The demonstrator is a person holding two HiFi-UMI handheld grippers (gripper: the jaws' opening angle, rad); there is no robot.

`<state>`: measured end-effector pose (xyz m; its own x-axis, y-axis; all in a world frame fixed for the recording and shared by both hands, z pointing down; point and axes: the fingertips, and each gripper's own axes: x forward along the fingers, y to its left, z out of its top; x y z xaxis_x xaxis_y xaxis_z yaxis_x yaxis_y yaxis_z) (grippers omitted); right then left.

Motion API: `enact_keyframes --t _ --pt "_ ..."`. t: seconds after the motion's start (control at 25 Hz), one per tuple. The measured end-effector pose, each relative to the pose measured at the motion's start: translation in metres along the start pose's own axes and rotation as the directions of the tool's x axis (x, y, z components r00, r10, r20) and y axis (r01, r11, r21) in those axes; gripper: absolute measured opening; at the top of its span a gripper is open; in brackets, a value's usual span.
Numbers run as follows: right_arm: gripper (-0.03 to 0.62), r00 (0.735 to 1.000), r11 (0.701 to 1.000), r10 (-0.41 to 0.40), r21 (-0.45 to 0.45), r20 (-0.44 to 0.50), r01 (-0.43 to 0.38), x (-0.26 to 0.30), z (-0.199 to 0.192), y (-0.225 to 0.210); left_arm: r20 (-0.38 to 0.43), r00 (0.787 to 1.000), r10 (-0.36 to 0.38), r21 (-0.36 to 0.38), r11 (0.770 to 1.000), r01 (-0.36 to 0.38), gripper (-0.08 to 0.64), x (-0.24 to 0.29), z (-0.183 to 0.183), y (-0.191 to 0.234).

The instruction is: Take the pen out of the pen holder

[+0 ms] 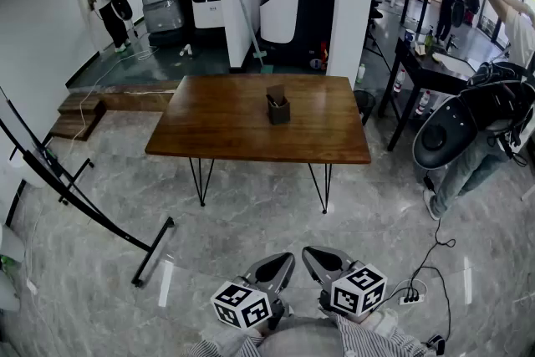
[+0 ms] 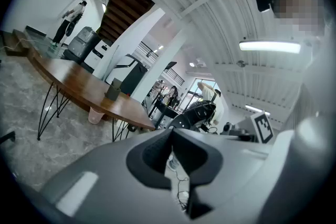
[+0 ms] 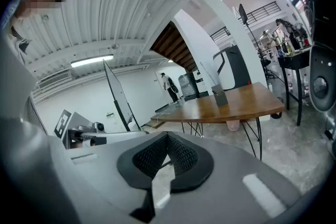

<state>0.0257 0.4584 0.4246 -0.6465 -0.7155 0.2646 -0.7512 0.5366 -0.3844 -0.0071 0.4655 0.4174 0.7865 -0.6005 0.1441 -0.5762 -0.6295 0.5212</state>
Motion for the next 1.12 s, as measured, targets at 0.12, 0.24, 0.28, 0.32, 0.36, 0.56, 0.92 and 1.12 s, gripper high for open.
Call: enact_keyframes --t 0.12,0.24,0.28,0.32,0.36,0.56,0.92,1.12 --pt "0.000 1.000 1.000 0.008 0.018 -0.004 -0.008 0.004 -0.003 -0.007 -0.011 1.000 0.012 -0.007 1.000 -0.012 0.006 0.003 -0.006 0.004" --pt "0.000 1.000 1.000 -0.001 0.030 -0.005 0.001 0.007 0.000 -0.017 -0.011 1.000 0.026 -0.027 0.999 -0.026 0.008 0.007 -0.006 0.010" --pt "0.000 1.000 0.999 -0.005 0.035 -0.004 0.005 0.007 0.002 -0.021 -0.009 1.000 0.025 -0.026 0.999 -0.026 0.008 0.009 -0.005 0.012" --pt "0.000 1.000 0.999 -0.008 0.041 -0.002 0.008 0.008 0.002 -0.025 -0.008 1.000 0.023 -0.019 1.000 -0.023 0.008 0.012 -0.003 0.013" --pt "0.000 1.000 0.999 -0.010 0.049 0.000 0.010 0.010 0.003 -0.029 -0.007 1.000 0.019 -0.006 1.000 -0.020 0.008 0.015 -0.002 0.014" --pt "0.000 1.000 0.998 0.008 0.062 0.006 -0.008 0.030 0.013 -0.048 -0.025 1.000 0.012 0.033 0.999 -0.011 0.008 0.041 0.006 0.031" --pt "0.000 1.000 0.998 0.013 0.057 0.019 -0.014 0.108 0.059 -0.092 -0.025 1.000 0.003 0.037 0.999 -0.002 0.008 0.100 0.063 0.103" --pt "0.000 0.999 0.998 0.000 0.062 0.037 -0.002 0.160 0.097 -0.124 0.005 0.999 0.035 0.057 0.998 -0.036 0.008 0.134 0.113 0.153"
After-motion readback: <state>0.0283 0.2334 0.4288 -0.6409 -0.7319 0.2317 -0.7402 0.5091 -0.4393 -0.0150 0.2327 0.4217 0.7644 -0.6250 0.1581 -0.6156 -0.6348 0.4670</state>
